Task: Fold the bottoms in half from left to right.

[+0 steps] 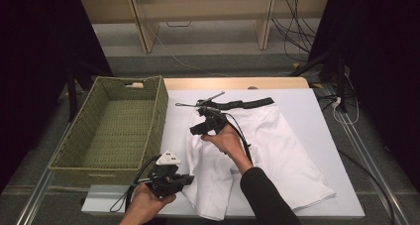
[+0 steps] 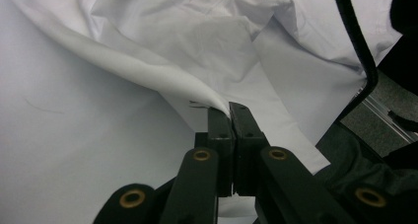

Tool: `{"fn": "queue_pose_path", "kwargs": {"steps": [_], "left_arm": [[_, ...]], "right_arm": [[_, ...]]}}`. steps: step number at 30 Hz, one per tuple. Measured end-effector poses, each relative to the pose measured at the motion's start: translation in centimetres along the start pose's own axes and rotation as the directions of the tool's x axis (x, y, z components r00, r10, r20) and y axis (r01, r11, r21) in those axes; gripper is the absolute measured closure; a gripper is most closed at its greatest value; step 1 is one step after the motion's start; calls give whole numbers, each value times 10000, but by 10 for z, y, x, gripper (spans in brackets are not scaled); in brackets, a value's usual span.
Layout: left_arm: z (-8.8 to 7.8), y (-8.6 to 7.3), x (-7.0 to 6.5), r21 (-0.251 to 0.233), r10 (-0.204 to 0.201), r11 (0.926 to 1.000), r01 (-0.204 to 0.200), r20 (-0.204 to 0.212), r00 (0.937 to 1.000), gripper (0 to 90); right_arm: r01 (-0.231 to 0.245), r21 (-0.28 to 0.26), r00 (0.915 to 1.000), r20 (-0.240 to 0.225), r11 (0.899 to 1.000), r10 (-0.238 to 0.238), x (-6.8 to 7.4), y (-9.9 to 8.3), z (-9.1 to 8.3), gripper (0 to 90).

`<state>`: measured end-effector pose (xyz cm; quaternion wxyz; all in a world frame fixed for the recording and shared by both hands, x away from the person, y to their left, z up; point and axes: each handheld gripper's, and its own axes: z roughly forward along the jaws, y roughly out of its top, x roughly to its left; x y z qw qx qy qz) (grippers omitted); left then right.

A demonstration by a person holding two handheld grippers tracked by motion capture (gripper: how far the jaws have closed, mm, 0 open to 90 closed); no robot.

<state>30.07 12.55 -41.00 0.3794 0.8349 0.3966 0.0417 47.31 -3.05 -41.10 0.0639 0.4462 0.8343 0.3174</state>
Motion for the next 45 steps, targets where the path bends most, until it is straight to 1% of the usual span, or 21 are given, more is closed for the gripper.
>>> {"fn": "queue_pose_path", "kwargs": {"steps": [2,4,5,9,12,17,20,24,27,31,33,35,37,39,41,43,45], "left_arm": [[0,3,-1,-33,42,10000,-42,69,10000,884],[-1,6,-2,-67,160,9999,-159,43,9999,884],[-1,7,-3,-77,215,9997,-214,58,9998,884],[-2,15,-7,-120,415,9991,-413,112,9991,885],[-2,19,-8,-124,464,9989,-462,190,9987,885],[-1,26,-10,-122,590,9982,-587,253,9979,885],[-2,30,-14,-163,730,9972,-725,309,9969,886],[-1,35,-17,-197,778,9968,-771,360,9963,886],[-1,38,-20,-206,892,9959,-884,422,9951,886],[1,43,-24,-253,1052,9943,-1040,533,9930,886],[1,44,-24,-265,1035,9944,-1022,538,9932,886],[0,44,-24,-280,1045,9943,-1031,543,9930,886],[-1,44,-24,-274,1089,9938,-1075,562,9925,886],[-1,44,-24,-277,1090,9938,-1075,580,9924,886],[-3,43,-24,-280,1104,9937,-1088,618,9920,886],[-4,43,-25,-285,1121,9935,-1105,623,9917,887],[-5,42,-24,-295,1120,9935,-1103,617,9918,887]], "right_arm": [[19,70,10000,-73,10000,-19,0,2,3,299],[60,145,9999,-114,9999,-58,1,5,6,306],[5,205,9999,-161,9998,-1,1,6,8,310],[22,481,9999,-170,9988,-14,0,10,15,321],[-30,648,9998,-206,9979,44,0,12,20,326],[70,808,9999,-131,9967,-59,2,17,24,333],[44,890,9999,-147,9960,-31,3,19,26,339],[182,1106,9998,11,9937,-184,2,20,32,355],[61,1248,10000,62,9922,-69,0,22,36,377],[60,1451,10000,32,9894,-65,0,25,42,409],[200,1611,9994,260,9867,-245,2,26,45,463],[190,1716,9986,448,9850,-270,2,27,48,524],[202,1870,9975,632,9822,-326,1,28,51,627],[234,1864,9964,751,9822,-380,0,28,51,746],[109,1946,9963,810,9808,-271,-2,29,51,827],[55,1938,9959,878,9810,-229,-6,31,50,887],[-44,1899,9961,877,9818,-125,-9,32,48,895]]}}
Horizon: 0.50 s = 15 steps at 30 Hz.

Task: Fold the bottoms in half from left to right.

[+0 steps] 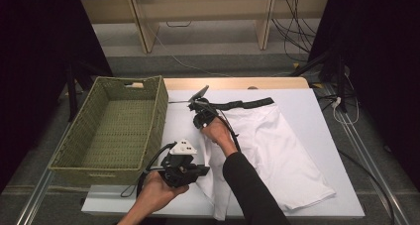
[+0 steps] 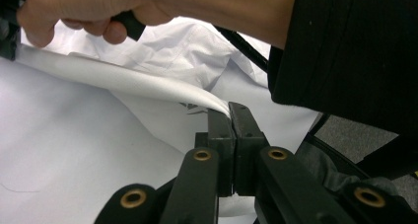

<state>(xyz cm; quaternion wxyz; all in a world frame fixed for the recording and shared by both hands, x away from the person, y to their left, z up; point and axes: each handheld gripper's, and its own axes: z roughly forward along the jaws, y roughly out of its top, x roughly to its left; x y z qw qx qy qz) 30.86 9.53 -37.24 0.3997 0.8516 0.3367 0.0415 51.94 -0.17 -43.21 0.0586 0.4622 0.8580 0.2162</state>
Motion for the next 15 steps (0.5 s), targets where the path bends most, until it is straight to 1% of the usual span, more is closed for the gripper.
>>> {"fn": "queue_pose_path", "kwargs": {"steps": [2,6,9,12,13,15], "left_arm": [[-1,-1,1,-6,-61,10000,61,25,10000,887],[-4,-6,5,11,-255,9997,255,114,9996,887],[-8,-10,7,28,-341,9994,341,81,9994,887],[-12,-15,13,23,-498,9988,498,46,9987,887],[-13,-17,15,1,-574,9984,574,35,9983,887],[-17,-20,18,-46,-696,9976,696,11,9976,887]], "right_arm": [[-41,40,10000,-9,10000,42,-1,1,-3,899],[-87,-142,10000,-10,9999,87,-3,1,-8,900],[-252,-259,9996,-111,9993,249,-4,2,-12,900],[-325,-415,9994,-148,9986,319,-4,4,-15,900],[-422,-444,9990,-177,9981,415,-3,4,-16,900],[-394,-575,9990,-216,9976,382,-3,6,-18,900]]}}
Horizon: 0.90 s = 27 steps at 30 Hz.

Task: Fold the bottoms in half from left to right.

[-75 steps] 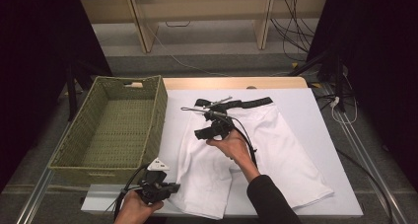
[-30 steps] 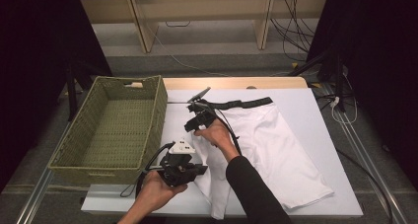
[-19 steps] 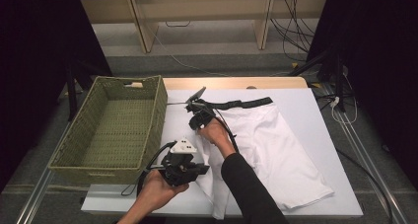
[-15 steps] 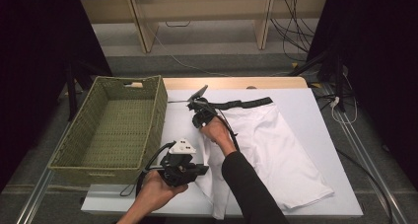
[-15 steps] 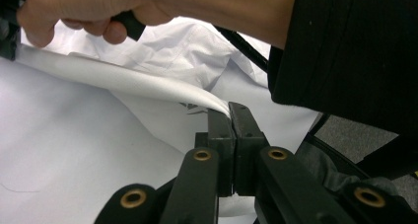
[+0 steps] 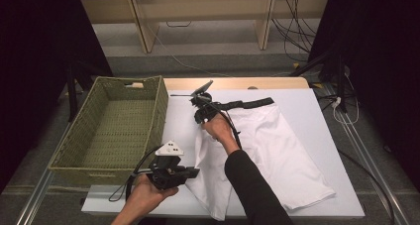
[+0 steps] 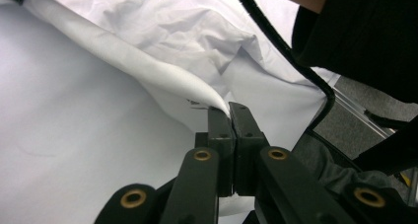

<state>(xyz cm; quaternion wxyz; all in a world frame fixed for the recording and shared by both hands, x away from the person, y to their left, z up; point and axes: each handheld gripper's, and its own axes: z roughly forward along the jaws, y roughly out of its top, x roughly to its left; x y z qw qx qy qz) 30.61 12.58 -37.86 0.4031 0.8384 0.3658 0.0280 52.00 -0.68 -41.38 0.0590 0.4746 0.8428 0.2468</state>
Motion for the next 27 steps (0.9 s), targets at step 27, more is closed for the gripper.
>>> {"fn": "queue_pose_path", "kwargs": {"steps": [27], "left_arm": [[-48,1,16,-611,-393,9973,396,53,9992,886]], "right_arm": [[598,-831,9947,-784,9947,-664,46,30,-17,900]]}}
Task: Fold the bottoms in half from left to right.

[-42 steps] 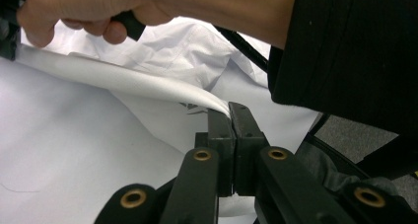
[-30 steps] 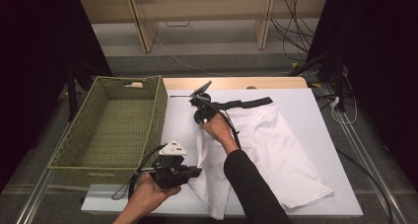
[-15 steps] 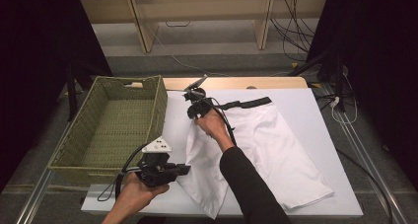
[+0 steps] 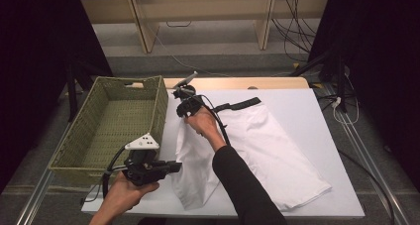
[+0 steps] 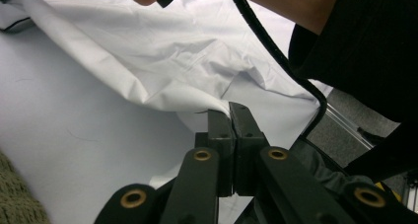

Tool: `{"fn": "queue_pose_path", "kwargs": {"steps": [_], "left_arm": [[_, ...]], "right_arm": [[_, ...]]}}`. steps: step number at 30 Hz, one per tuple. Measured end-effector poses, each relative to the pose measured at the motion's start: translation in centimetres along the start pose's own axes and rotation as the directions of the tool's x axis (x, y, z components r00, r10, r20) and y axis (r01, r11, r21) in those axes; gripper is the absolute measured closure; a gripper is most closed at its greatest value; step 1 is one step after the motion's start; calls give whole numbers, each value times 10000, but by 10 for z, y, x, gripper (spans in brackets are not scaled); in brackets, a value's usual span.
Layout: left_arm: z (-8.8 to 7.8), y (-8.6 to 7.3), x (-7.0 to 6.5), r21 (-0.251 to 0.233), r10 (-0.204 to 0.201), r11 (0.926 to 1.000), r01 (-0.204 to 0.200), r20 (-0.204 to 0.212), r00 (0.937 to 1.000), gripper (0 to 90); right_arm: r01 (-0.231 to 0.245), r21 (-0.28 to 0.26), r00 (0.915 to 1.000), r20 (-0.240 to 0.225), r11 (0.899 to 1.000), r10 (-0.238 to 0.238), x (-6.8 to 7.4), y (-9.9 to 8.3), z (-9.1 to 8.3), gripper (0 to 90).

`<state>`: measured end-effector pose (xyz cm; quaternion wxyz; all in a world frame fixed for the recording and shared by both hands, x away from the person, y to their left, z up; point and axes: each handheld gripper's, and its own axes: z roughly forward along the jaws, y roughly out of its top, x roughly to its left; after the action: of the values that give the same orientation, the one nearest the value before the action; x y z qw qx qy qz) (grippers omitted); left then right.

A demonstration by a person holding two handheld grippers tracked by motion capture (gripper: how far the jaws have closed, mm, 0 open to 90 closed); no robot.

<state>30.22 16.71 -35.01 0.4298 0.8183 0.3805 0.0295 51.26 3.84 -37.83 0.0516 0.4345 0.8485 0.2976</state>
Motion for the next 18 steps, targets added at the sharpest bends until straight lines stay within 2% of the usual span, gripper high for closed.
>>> {"fn": "queue_pose_path", "kwargs": {"steps": [7,18], "left_arm": [[-8,3,-1,-123,5,9999,-3,172,9999,886],[-9,14,-14,-268,152,9996,-131,792,9967,886]], "right_arm": [[343,-245,9991,-260,9991,-349,19,11,-11,900],[243,-487,9995,-184,9985,-252,3,9,-33,898]]}}
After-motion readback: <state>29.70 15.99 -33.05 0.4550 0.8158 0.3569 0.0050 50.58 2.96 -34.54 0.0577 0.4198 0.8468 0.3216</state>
